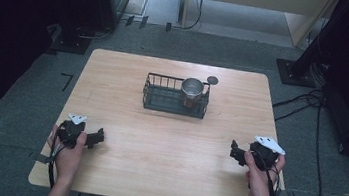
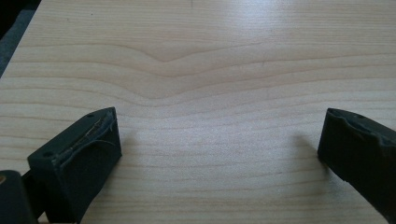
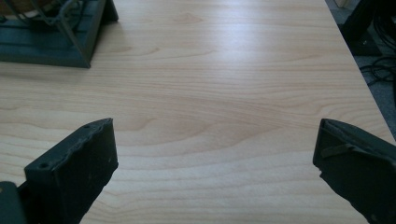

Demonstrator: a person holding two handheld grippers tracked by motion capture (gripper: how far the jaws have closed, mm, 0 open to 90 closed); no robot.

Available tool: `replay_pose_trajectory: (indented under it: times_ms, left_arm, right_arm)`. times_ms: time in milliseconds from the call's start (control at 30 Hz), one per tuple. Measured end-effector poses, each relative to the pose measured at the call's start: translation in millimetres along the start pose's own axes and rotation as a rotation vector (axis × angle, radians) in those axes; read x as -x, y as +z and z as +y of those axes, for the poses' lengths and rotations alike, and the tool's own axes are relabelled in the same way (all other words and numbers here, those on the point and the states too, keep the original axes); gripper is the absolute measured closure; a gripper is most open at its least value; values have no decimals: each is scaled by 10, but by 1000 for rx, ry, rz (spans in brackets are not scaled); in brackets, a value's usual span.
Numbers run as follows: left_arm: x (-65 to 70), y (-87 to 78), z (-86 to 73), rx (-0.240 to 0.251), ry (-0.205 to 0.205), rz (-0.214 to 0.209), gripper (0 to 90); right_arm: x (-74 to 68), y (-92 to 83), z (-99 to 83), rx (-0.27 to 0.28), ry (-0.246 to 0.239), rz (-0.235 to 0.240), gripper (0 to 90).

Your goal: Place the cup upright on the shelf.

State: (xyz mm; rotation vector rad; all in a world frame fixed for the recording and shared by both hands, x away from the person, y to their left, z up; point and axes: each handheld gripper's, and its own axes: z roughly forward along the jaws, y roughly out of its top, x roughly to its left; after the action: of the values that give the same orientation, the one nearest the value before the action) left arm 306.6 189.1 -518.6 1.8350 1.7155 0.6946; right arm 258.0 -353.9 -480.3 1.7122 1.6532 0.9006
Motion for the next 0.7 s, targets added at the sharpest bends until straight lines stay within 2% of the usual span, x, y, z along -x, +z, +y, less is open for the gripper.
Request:
replay_pose_trajectory:
  times_ms: [300, 700]
  left_arm:
    - [0, 0, 0, 0, 0, 0, 0]
    - [0, 0, 0, 0, 1, 0, 0]
  right_arm:
    - [132, -19, -121, -19, 10, -40, 0]
    - [286, -46, -293, -47, 29, -70, 0]
